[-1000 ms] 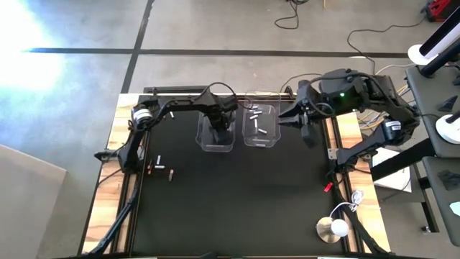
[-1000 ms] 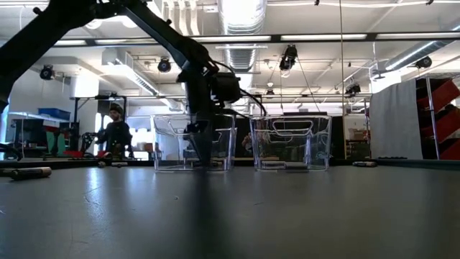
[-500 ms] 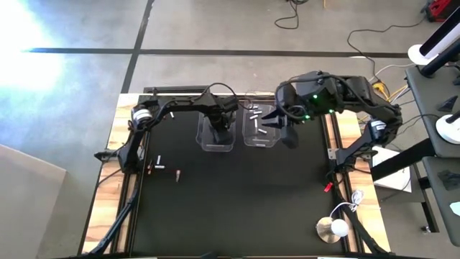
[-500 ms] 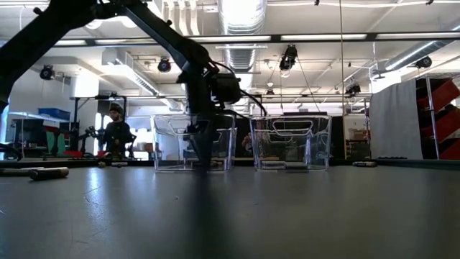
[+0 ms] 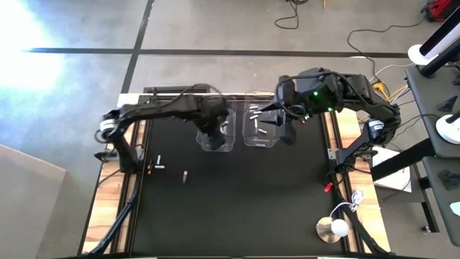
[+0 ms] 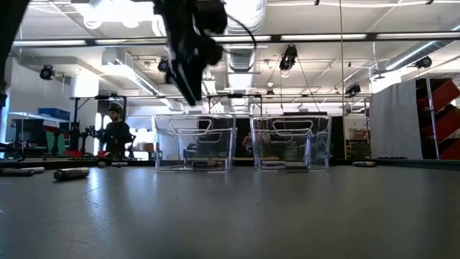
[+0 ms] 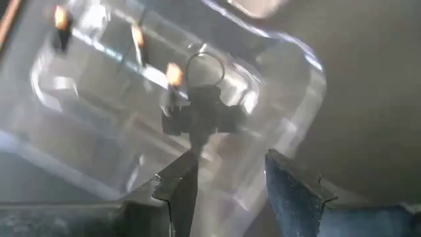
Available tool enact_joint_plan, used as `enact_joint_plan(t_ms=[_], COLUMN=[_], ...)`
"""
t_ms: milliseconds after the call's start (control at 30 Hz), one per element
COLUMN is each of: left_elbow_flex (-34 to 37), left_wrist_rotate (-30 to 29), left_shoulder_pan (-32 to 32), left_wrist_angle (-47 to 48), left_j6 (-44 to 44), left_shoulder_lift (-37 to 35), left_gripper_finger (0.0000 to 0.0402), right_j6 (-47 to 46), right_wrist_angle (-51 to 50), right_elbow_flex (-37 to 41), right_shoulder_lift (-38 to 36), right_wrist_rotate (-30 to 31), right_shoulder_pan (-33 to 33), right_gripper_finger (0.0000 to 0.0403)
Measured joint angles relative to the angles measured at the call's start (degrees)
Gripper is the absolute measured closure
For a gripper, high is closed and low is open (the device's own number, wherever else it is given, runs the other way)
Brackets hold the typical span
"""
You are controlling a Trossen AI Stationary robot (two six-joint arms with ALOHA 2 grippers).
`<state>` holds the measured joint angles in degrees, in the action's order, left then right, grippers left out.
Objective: Sort batteries
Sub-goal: Put the black battery into the left transparent bin
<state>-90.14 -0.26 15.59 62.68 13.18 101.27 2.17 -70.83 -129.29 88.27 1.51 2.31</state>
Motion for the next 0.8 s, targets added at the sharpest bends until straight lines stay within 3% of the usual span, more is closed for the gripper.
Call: enact_joint_plan(t_ms=[233,433,633,800], left_elbow_flex=[3.38,5.18,10.14,17.34], left_wrist_rotate=[-8.14,-11.34,-10.73,-11.12], left_shoulder_pan=[-15.60,-28.08,-33.45,-33.88], left_wrist_angle=[4.03,5.48,5.85,-1.29], left_j6=[33.18,59.33,73.62,72.66], left_shoulder_lift=[-9.91,-9.59,-5.85,-5.21], left_gripper_finger=[0.0243,0.0226,0.0224,0.0229], right_j6=[9.95,15.86,10.01,4.09], right_wrist_angle=[1.76,2.57,-0.99,-7.51], right_elbow_flex=[0.02,0.02,0.07,0.07], right_shoulder_lift=[0.00,0.20,-0.48,-1.40], right_wrist_rotate=[0.09,0.01,-0.37,-0.52], right_shoulder_pan=[0.48,1.11,-1.15,-6.02], right_gripper_finger=[0.0225,0.0216,0.0225,0.0232])
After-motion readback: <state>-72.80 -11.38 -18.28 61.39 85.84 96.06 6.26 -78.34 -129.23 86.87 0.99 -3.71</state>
